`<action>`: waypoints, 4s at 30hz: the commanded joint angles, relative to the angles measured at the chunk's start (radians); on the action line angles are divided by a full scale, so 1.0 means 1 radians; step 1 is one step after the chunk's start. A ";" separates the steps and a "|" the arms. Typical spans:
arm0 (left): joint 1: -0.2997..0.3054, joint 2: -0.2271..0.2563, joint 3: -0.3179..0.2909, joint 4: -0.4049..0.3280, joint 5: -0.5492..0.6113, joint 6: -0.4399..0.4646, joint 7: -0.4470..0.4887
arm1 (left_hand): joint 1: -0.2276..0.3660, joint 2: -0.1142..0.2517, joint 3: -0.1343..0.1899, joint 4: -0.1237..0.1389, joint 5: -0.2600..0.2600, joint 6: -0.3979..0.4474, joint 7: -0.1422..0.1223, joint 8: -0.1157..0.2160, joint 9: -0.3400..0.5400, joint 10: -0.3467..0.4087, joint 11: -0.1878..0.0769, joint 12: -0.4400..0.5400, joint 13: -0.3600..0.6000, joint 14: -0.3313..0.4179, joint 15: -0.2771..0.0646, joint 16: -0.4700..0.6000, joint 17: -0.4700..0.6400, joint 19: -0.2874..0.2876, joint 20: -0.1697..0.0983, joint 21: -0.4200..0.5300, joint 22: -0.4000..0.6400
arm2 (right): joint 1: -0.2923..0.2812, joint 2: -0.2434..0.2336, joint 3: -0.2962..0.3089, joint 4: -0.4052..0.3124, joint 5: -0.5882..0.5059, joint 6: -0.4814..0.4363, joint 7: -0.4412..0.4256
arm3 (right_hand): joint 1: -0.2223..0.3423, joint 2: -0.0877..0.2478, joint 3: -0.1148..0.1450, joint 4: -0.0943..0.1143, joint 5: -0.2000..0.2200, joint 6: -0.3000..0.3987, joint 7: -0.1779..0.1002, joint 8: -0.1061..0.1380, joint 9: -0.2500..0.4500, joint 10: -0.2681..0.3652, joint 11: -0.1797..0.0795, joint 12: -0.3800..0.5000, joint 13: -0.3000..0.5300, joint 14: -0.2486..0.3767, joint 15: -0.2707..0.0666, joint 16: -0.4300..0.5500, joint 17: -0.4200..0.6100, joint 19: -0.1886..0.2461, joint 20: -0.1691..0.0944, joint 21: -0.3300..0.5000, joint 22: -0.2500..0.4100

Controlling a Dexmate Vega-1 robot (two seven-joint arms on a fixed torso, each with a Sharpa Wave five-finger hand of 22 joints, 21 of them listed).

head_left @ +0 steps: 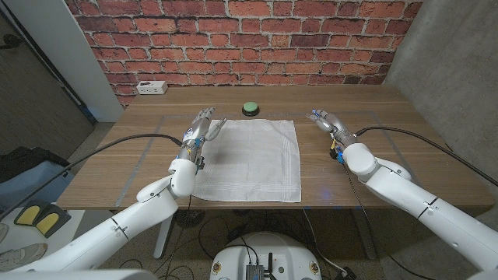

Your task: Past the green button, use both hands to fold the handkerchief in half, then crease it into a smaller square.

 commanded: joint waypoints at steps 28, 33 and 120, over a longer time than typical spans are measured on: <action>0.111 0.041 0.011 -0.141 0.208 0.168 0.000 | 0.044 -0.024 -0.009 -0.046 -0.011 0.054 -0.025 0.001 0.004 0.040 -0.024 0.003 0.002 0.030 -0.027 0.001 0.003 0.027 -0.011 -0.017 0.001 | -0.071 -0.072 -0.045 -0.216 -0.184 -0.205 0.000 | 0.024 0.002 0.010 -0.017 0.005 0.032 -0.006 -0.001 0.002 0.042 -0.005 0.007 0.005 0.058 0.001 0.013 0.002 0.053 0.012 0.017 0.002; 0.138 0.045 0.003 -0.159 0.216 0.184 0.005 | 0.050 -0.026 -0.010 -0.053 -0.011 0.060 -0.030 0.000 0.004 0.049 -0.026 0.004 0.002 0.039 -0.029 0.002 0.003 0.032 -0.009 -0.019 0.001 | -0.083 -0.072 -0.053 -0.229 -0.203 -0.228 -0.005 | 0.026 0.003 0.011 -0.018 0.005 0.034 -0.008 -0.002 0.002 0.043 -0.006 0.006 0.005 0.060 0.001 0.013 0.002 0.056 0.011 0.017 0.002; 0.298 0.067 0.176 -0.359 0.878 0.765 -0.249 | 0.383 -0.164 -0.049 -0.145 0.005 0.455 -0.103 0.021 0.009 0.518 -0.089 0.061 0.015 0.563 -0.126 0.054 0.016 0.285 0.050 0.008 0.020 | -0.203 -0.130 -0.250 -0.571 -0.635 -0.711 0.032 | 0.454 -0.124 0.014 -0.073 0.018 0.411 -0.085 0.039 0.012 0.346 -0.089 0.039 0.025 0.480 -0.149 0.138 0.078 0.328 0.028 0.047 0.014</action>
